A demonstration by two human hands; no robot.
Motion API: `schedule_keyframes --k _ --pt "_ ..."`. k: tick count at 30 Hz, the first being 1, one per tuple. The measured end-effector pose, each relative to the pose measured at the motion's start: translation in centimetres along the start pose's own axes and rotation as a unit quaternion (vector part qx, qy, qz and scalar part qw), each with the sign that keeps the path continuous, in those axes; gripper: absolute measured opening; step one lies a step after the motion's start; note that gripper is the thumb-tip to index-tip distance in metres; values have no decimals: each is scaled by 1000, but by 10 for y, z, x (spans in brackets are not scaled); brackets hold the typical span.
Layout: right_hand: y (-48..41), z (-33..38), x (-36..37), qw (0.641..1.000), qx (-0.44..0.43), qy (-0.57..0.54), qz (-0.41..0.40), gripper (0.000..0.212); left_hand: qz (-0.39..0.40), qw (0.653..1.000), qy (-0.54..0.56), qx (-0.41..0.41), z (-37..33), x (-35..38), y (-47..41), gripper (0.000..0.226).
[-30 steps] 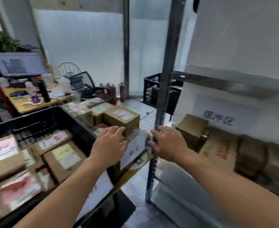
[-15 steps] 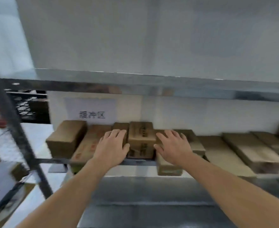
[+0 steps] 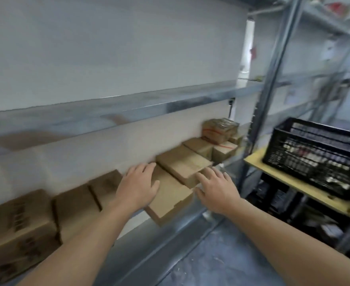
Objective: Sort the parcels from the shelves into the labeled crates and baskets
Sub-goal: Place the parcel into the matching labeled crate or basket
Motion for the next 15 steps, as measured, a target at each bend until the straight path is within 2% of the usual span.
schedule_keyframes --k 6,15 --pt "-3 -90 5 996 88 23 8 52 29 996 27 79 -73 44 -77 58" --pt "-82 -208 14 985 169 28 -14 56 54 988 43 137 -154 102 -224 59"
Point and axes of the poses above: each hand's wrist, its own y-axis away from the middle knuckle, its own x-axis out of the palm, z = x × y, the point moved 1 cm from there along -y, towards the middle knuckle, and after that the axes turned 10 degrees about -x, right-handed, at the moved point
